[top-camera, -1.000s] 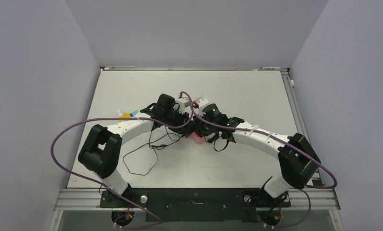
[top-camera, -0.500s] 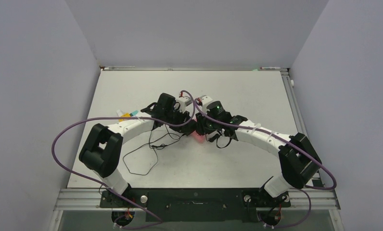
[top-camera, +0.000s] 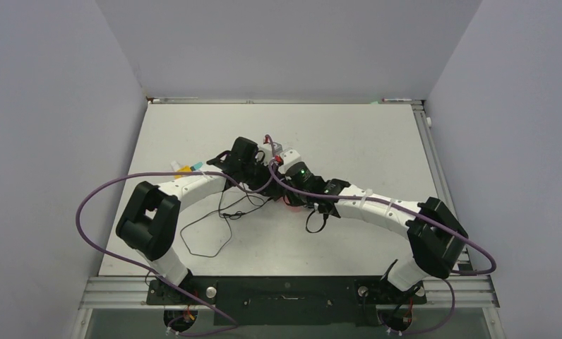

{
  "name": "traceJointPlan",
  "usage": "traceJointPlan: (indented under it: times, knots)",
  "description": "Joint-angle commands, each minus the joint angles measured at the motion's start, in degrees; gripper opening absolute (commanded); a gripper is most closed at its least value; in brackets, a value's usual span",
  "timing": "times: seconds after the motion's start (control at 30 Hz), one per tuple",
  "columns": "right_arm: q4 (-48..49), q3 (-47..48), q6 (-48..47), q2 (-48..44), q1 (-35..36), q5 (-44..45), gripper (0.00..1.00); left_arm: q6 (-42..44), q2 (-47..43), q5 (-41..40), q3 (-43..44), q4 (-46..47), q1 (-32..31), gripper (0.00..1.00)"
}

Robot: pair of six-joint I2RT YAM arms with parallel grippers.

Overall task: Pull the plug off the socket
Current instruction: Remove the plug from the socket.

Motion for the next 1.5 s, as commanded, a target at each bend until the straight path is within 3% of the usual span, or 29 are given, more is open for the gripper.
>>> traceJointPlan:
  times: [0.0, 0.43, 0.7, 0.83, 1.27, 1.47]
  knots:
    - [0.37, 3.04, -1.13, -0.22, 4.87, 2.22, 0.05, -2.62, 1.2, 0.89, 2.56, 1.36, 0.06, 0.0]
    - [0.4, 3.45, -1.1, 0.56, 6.38, 2.61, 0.05, -2.68, 1.73, 1.0, 2.92, 0.86, 0.37, 0.0]
    - [2.03, 2.38, 3.26, -1.84, -2.08, -10.12, 0.05, -1.39, 1.87, -1.1, 3.27, -0.33, -0.42, 0.0]
    - [2.03, 1.75, 3.82, -1.84, -4.7, -12.44, 0.05, -1.27, 2.26, -1.53, 3.46, -0.75, -0.57, 0.0]
    - [1.81, 1.45, 6.55, -0.38, -7.09, -15.1, 0.05, -0.4, 2.58, -2.91, 3.74, -1.73, -1.47, 0.0]
    - [0.65, 1.63, 6.51, -0.86, -5.53, -10.96, 0.05, -1.06, 3.59, -1.85, 4.36, -2.44, -1.31, 0.0]
